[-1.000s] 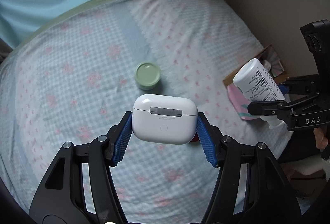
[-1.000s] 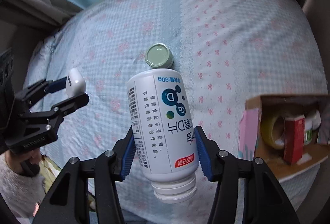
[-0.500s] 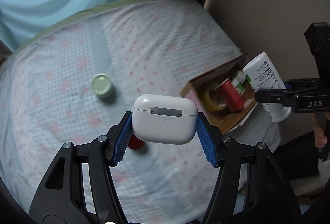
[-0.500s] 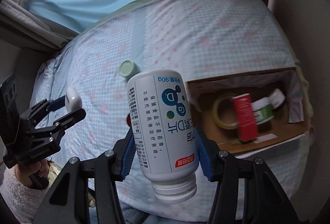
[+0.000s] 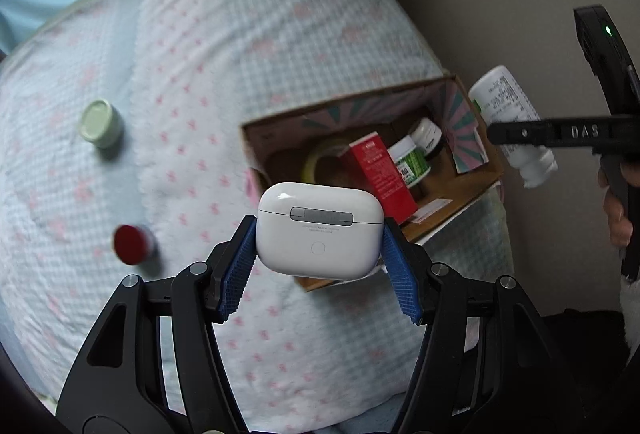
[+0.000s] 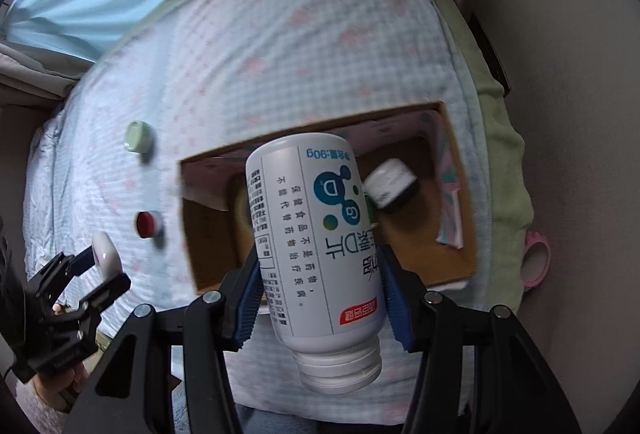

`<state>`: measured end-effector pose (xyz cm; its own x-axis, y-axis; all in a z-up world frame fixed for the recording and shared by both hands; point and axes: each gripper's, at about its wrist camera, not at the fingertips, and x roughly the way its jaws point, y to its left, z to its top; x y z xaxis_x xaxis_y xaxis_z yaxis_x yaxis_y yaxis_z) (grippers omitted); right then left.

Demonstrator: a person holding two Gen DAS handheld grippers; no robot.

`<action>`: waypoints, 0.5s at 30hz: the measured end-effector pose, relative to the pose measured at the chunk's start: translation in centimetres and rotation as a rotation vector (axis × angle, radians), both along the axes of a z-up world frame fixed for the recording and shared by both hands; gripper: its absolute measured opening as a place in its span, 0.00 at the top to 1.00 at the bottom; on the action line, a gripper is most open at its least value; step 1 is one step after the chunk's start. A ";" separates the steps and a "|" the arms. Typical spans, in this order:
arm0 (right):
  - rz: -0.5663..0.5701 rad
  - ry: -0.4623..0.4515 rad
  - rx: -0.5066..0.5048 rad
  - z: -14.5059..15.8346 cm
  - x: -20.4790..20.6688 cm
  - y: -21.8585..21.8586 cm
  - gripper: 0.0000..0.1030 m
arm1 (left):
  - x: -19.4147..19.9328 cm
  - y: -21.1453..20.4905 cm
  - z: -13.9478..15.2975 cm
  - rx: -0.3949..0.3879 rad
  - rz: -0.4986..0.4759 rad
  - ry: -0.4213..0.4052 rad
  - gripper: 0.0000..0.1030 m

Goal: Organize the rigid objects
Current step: 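Carry earbud case and pill bottle into the cardboard box and release both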

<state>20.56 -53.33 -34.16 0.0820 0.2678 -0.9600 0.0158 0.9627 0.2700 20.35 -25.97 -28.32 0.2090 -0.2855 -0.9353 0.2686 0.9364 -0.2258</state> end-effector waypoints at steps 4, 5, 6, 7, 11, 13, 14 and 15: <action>0.031 0.036 -0.001 -2.6 1.6 -1.5 0.51 | 1.0 -2.6 -2.7 0.044 -0.017 0.042 0.44; 0.056 0.041 -0.011 -3.2 2.1 -1.6 0.51 | 1.2 -3.0 -3.3 0.055 -0.021 0.053 0.44; 0.079 0.042 -0.021 -3.6 2.5 -1.5 0.51 | 1.5 -3.4 -4.0 0.066 -0.024 0.067 0.44; 0.115 0.044 -0.034 -4.1 3.0 -1.3 0.51 | 1.8 -3.9 -4.8 0.078 -0.028 0.082 0.44; 0.291 0.039 -0.090 -5.6 4.5 0.4 0.51 | 2.7 -5.2 -7.5 0.135 -0.056 0.127 0.44; 0.397 0.044 -0.126 -6.7 5.1 1.7 0.51 | 2.7 -5.8 -8.8 0.166 -0.083 0.148 0.44; 0.435 0.044 -0.136 -7.2 5.2 2.2 0.51 | 2.7 -6.0 -9.3 0.179 -0.094 0.155 0.44; 0.467 0.047 -0.141 -7.6 5.4 2.6 0.51 | 2.6 -6.1 -9.9 0.191 -0.104 0.163 0.44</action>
<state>25.93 -50.68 -41.76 -0.0604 0.1323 -0.9894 -0.4176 0.8969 0.1455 22.95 -32.09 -38.23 0.0300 -0.1124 -0.9932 0.3401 0.9355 -0.0957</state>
